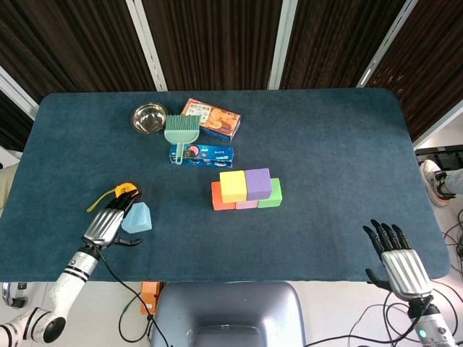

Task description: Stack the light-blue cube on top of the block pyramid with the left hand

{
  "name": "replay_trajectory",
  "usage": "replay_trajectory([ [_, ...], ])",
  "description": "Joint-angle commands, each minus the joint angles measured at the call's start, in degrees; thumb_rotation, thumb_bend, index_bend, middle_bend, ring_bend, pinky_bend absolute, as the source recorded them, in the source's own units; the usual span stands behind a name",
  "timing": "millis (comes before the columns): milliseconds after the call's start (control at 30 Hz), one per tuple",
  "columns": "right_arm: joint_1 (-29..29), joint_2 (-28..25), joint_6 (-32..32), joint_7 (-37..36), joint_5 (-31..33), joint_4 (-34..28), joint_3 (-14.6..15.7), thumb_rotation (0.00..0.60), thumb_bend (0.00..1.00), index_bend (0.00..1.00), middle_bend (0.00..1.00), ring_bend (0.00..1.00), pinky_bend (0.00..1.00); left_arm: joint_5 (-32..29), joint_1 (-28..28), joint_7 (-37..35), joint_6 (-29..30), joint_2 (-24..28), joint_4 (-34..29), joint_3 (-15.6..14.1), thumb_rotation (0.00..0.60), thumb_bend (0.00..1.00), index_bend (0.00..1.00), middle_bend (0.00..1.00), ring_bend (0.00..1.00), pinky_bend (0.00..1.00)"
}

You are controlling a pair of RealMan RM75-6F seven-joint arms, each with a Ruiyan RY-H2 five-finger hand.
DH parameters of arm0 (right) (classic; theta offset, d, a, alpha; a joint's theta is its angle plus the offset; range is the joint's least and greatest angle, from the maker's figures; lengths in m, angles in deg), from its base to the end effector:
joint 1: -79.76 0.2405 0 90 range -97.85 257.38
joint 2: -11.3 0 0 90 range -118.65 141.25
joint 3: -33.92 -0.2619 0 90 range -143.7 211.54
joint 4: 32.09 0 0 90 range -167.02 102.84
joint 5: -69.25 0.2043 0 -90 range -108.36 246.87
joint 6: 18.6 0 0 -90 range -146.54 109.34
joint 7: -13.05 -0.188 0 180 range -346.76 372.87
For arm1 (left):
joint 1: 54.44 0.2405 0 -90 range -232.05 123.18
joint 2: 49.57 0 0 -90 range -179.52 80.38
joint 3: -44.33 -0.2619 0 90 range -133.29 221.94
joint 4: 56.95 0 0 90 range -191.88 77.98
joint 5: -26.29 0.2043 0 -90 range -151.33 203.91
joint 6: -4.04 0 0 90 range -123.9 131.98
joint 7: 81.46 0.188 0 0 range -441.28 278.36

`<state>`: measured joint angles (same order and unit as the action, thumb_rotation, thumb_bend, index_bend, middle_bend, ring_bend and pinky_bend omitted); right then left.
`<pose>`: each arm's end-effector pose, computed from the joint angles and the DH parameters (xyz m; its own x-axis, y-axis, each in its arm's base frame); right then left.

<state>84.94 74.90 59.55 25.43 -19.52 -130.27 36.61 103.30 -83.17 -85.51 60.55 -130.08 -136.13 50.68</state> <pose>-0.3011 -0.2004 0.1200 0.5143 -0.2051 0.8327 -0.8575 -0.1041 0.5039 -0.2578 0.3518 0.0255 0.3057 0.3147 0.8986 0.9462 -0.2060 -0.2497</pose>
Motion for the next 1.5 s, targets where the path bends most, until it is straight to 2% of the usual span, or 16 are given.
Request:
replay_trajectory([
  [33,0.1,0.0,-0.1,-0.1,-0.1,0.0,0.0,0.6,0.21,0.0,0.0,0.0,0.0,-0.7,0.2,-0.1,0.3,-0.5,0.6,0.0,0.254,0.14,0.02,0.0,0.0,0.14],
  [233,-0.1,-0.2,0.4,-0.5,-0.9,0.0,0.3,0.6,0.21,0.0,0.0,0.0,0.0,-2.5,-0.4,0.4,-0.9,-2.3,2.9,0.3,0.179,0.12,0.08,0.0,0.0,0.14],
  [433,-0.2,-0.5,0.6,-1.2,-1.3,0.0,0.4,0.6,0.21,0.0,0.0,0.0,0.0,-3.5,-1.0,3.5,-0.8,-4.9,6.7,0.3,0.182,0.1,0.1,0.0,0.0,0.14],
  [533,-0.3,-0.6,0.7,-1.5,-1.2,0.1,0.3,0.6,0.21,0.0,0.0,0.0,0.0,-3.8,-1.0,4.3,-0.9,-5.1,7.3,0.2,0.223,0.1,0.11,0.0,0.0,0.14],
  [667,-0.3,-0.7,0.7,-1.5,-1.1,0.1,0.3,0.6,0.21,0.0,0.0,0.0,0.0,-4.2,-1.1,5.5,-0.9,-5.9,8.5,-0.1,0.355,0.13,0.14,0.0,0.0,0.14],
  [967,-0.5,-0.7,0.8,-1.4,-1.1,0.1,0.3,0.6,0.21,0.0,0.0,0.0,0.0,-4.1,-1.7,6.3,-0.7,-7.8,11.0,0.1,0.482,0.19,0.27,0.0,0.0,0.14],
  [1067,-0.5,-0.7,0.8,-1.5,-1.1,0.2,0.3,0.6,0.21,0.0,0.0,0.0,0.0,-3.8,-1.7,5.5,-0.2,-8.3,11.9,0.3,0.503,0.21,0.32,0.0,0.0,0.14],
  [1367,-0.5,-0.7,0.6,-1.2,-1.0,0.1,0.2,0.6,0.21,0.0,0.0,0.0,0.0,-4.8,-1.9,5.1,-1.7,-7.3,11.9,0.4,0.513,0.21,0.34,0.0,0.0,0.14],
  [1433,-0.5,-0.6,0.5,-1.1,-0.9,0.1,0.2,0.6,0.21,0.0,0.0,0.0,0.0,-4.7,-1.9,4.9,-1.6,-6.9,11.6,0.5,0.521,0.22,0.37,0.01,0.0,0.14],
  [1500,-0.4,-0.5,0.4,-0.8,-0.8,0.1,0.2,0.6,0.21,0.0,0.0,0.0,0.0,-4.4,-2.0,4.6,-1.4,-6.5,11.4,0.5,0.556,0.26,0.45,0.03,0.0,0.14],
])
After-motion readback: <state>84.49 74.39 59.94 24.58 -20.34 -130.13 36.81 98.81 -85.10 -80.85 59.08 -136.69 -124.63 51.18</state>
